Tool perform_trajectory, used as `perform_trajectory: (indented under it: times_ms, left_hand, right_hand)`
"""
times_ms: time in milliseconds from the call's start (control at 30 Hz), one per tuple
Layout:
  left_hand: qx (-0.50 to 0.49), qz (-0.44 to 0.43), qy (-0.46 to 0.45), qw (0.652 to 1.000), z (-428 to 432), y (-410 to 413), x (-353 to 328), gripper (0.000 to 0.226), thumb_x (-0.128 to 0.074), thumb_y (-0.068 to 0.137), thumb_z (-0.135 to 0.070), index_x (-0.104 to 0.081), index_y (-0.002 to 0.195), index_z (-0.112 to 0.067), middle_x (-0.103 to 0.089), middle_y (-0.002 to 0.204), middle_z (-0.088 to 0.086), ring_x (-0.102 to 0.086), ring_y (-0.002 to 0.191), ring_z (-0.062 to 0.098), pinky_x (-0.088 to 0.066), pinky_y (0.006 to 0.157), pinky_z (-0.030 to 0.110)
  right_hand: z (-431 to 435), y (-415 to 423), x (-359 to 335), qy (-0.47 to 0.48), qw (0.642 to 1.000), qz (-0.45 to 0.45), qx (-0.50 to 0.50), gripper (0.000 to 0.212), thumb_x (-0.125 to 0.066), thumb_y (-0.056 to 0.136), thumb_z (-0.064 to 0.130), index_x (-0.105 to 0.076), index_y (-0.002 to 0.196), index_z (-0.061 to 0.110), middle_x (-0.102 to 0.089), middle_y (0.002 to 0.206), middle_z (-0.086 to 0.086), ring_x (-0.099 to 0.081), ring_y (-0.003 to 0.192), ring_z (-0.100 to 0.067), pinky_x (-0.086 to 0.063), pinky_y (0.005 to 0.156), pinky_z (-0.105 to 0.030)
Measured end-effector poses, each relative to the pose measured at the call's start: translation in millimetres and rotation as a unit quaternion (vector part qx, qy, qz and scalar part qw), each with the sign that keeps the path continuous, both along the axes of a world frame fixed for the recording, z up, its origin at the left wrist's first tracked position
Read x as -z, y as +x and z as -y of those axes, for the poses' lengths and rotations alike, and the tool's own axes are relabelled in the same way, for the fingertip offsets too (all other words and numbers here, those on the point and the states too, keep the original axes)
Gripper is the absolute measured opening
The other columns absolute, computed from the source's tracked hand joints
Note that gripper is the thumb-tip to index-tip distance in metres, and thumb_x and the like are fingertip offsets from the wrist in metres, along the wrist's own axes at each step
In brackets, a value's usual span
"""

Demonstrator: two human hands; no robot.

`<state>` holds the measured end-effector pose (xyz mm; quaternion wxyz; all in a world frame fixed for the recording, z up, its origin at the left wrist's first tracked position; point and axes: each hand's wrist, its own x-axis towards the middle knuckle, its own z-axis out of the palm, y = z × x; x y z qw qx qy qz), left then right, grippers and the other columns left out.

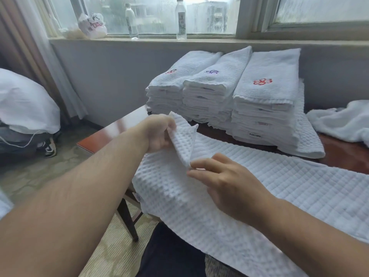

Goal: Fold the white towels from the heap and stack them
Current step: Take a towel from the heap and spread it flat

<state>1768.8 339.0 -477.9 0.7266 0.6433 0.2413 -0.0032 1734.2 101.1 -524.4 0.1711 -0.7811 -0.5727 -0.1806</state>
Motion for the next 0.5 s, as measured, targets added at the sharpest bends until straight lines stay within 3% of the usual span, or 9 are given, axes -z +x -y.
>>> perform_trajectory:
  times_ms: [33,67,133,167,233,300,400,467,500]
  left_hand:
    - [0.007,-0.011,-0.023,1.000,-1,1,-2,0.014,-0.050,0.091,-0.014,-0.062,0.097,-0.009,-0.068,0.092,0.010,-0.071,0.066,0.022,-0.059,0.061,0.033]
    - [0.021,-0.032,-0.024,0.999,-3,0,-3,0.024,-0.055,0.091,-0.031,-0.063,0.099,-0.010,-0.071,0.092,0.009,-0.073,0.073,0.024,-0.060,0.069,0.036]
    - [0.042,-0.086,0.011,0.995,-8,0,-3,0.055,-0.062,0.086,-0.059,-0.063,0.111,-0.010,-0.075,0.105,0.011,-0.075,0.088,0.029,-0.061,0.079,0.042]
    - [0.049,-0.105,0.031,0.993,-9,-1,-1,0.059,-0.067,0.084,-0.060,-0.061,0.116,-0.011,-0.073,0.110,0.012,-0.074,0.091,0.029,-0.061,0.079,0.043]
    - [0.062,-0.121,0.087,0.987,-12,-3,4,0.048,-0.072,0.087,-0.032,-0.057,0.126,-0.008,-0.068,0.118,0.015,-0.072,0.092,0.030,-0.061,0.077,0.042]
    - [0.068,-0.120,0.138,0.981,-17,-7,7,0.049,-0.059,0.082,0.002,-0.055,0.130,0.001,-0.061,0.127,0.021,-0.068,0.101,0.035,-0.059,0.083,0.044]
    - [0.093,-0.122,0.219,0.964,-27,-12,7,0.054,-0.044,0.072,0.011,-0.065,0.119,-0.005,-0.064,0.118,0.015,-0.068,0.099,0.031,-0.057,0.083,0.039]
    - [0.143,-0.130,0.244,0.950,-32,-15,7,0.044,-0.046,0.080,0.010,-0.070,0.106,-0.017,-0.072,0.109,0.008,-0.072,0.088,0.025,-0.060,0.069,0.034]
    - [0.174,-0.124,0.234,0.948,-33,-17,6,0.048,-0.047,0.083,0.011,-0.072,0.104,-0.024,-0.075,0.107,0.004,-0.074,0.088,0.023,-0.061,0.070,0.035]
  right_hand:
    - [0,3,-5,-0.002,1.000,0.028,0.003,0.048,-0.073,0.076,-0.010,-0.074,0.118,0.013,-0.069,0.121,0.002,-0.062,0.089,-0.021,-0.057,0.071,-0.030]
    - [-2,5,-9,-0.021,0.999,0.043,0.002,0.048,-0.072,0.077,-0.008,-0.074,0.119,0.014,-0.068,0.122,0.003,-0.060,0.088,-0.020,-0.056,0.071,-0.028]
    - [-6,6,-11,-0.091,0.995,0.028,-0.014,0.046,-0.066,0.085,0.002,-0.070,0.126,0.022,-0.063,0.132,0.010,-0.055,0.096,-0.018,-0.054,0.081,-0.029]
    - [-8,6,-9,-0.126,0.992,0.007,-0.027,0.046,-0.062,0.090,0.007,-0.066,0.131,0.028,-0.057,0.139,0.014,-0.051,0.104,-0.016,-0.052,0.088,-0.030]
    - [-9,6,0,-0.166,0.984,-0.043,-0.038,0.049,-0.053,0.099,0.015,-0.054,0.141,0.039,-0.045,0.150,0.021,-0.041,0.112,-0.013,-0.042,0.097,-0.025]
    - [-9,8,6,-0.158,0.984,-0.079,-0.031,0.056,-0.050,0.099,0.015,-0.044,0.147,0.044,-0.039,0.154,0.024,-0.037,0.112,-0.010,-0.035,0.097,-0.020]
    - [-7,9,8,-0.097,0.989,-0.108,0.006,0.064,-0.055,0.095,0.013,-0.037,0.151,0.041,-0.048,0.144,0.018,-0.044,0.114,-0.009,-0.043,0.095,-0.023]
    - [-8,7,8,-0.052,0.991,-0.100,0.068,0.048,-0.057,0.096,0.017,-0.049,0.142,0.028,-0.059,0.123,0.009,-0.056,0.105,-0.012,-0.051,0.083,-0.027]
    - [-9,5,6,-0.036,0.991,-0.083,0.102,0.033,-0.056,0.097,0.020,-0.059,0.130,0.023,-0.063,0.110,0.006,-0.062,0.095,-0.015,-0.053,0.075,-0.029]
